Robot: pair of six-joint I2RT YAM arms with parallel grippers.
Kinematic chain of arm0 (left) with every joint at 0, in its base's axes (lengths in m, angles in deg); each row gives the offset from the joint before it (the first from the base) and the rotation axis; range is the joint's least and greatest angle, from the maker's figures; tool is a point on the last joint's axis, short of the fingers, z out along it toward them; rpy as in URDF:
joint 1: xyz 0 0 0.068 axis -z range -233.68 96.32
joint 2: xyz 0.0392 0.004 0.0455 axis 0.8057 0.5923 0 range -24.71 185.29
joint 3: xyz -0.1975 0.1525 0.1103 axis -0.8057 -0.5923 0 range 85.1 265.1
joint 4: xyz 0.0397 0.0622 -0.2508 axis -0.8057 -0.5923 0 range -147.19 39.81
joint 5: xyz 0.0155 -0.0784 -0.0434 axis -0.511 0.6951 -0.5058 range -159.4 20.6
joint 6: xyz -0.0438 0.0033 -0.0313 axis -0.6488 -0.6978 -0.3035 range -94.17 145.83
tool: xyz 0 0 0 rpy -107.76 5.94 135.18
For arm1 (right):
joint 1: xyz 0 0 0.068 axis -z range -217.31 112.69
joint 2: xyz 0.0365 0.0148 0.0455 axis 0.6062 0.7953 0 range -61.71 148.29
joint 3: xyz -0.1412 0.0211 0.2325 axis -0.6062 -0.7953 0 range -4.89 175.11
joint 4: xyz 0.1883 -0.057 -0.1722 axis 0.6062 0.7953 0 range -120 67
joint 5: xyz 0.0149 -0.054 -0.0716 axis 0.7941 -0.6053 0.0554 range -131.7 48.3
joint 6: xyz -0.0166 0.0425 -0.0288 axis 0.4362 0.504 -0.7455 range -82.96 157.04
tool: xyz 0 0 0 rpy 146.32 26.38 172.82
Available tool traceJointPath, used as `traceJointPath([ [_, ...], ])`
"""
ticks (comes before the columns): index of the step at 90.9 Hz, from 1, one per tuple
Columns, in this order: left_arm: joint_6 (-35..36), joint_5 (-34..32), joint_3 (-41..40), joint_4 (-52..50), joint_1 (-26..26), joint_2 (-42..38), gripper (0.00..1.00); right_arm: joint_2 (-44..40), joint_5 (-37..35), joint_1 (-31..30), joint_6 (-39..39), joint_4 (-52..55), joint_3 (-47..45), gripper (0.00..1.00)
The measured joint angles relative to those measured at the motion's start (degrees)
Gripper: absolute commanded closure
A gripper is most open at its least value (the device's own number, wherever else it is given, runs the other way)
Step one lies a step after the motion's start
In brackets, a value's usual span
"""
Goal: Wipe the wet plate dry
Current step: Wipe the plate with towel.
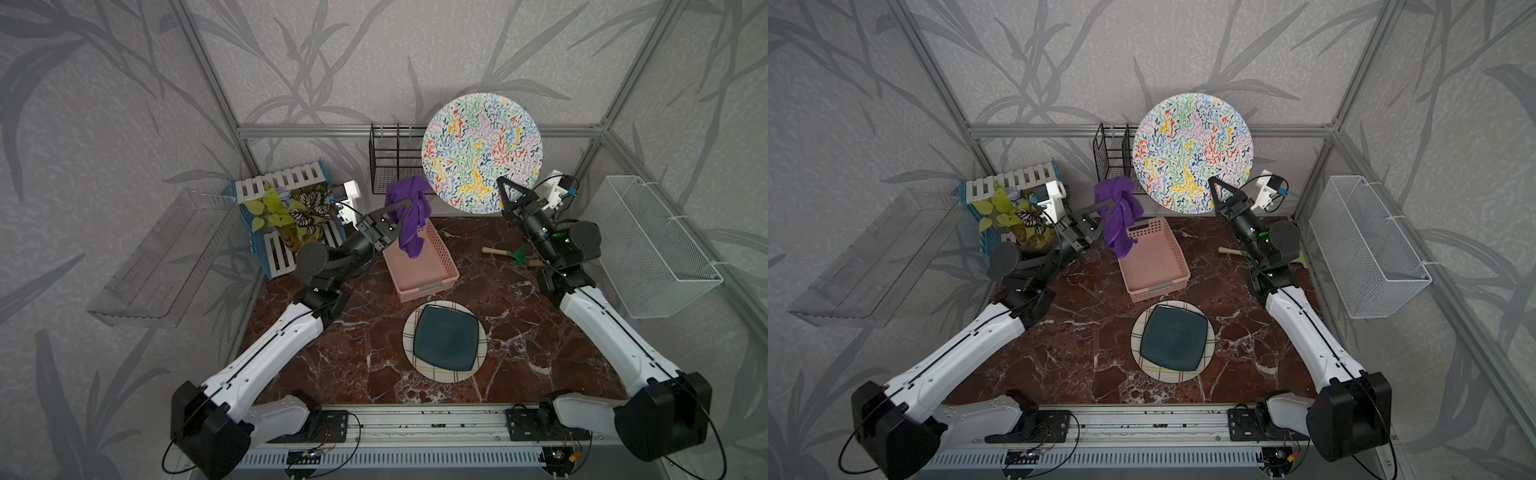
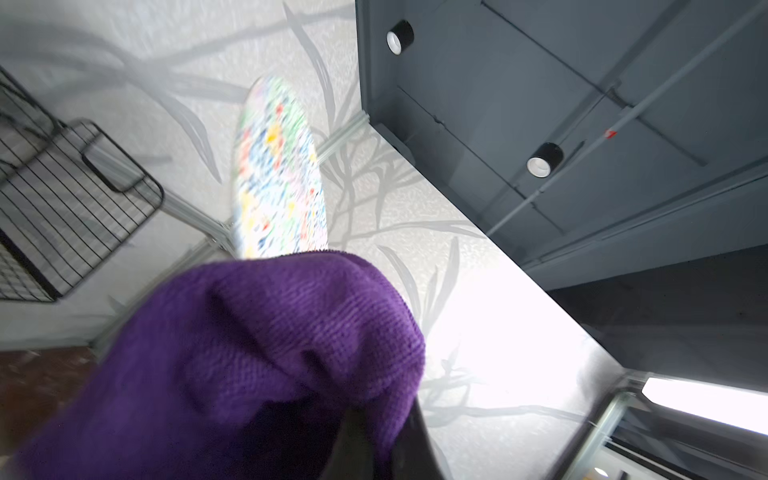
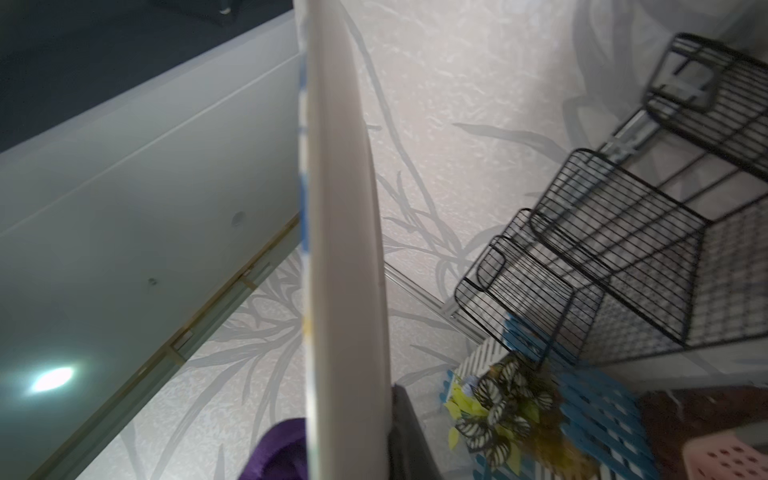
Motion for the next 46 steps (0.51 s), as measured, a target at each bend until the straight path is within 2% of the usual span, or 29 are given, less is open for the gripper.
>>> traceJointPath([
  [12,17.38,-5.07,7.23,-13.62,1.01,-0.48,1.0,-0.92,0.22,-2.8,-4.17,7.61,-1.44,1.0],
  [20,24.55,-6.62,8.83,-18.91,0.98,2.43,1.0,-1.14,1.44,-4.42,-6.49,9.86,-1.4,1.0],
  [33,30.88,-6.99,9.51,-25.73,1.79,10.4,1.0,-1.55,2.49,-6.29,-8.68,11.28,-1.22,1.0],
  [46,33.62,-8.46,9.81,-27.93,7.82,14.67,1.0,-0.76,0.31,-7.23,-10.47,14.99,-1.09,1.0],
])
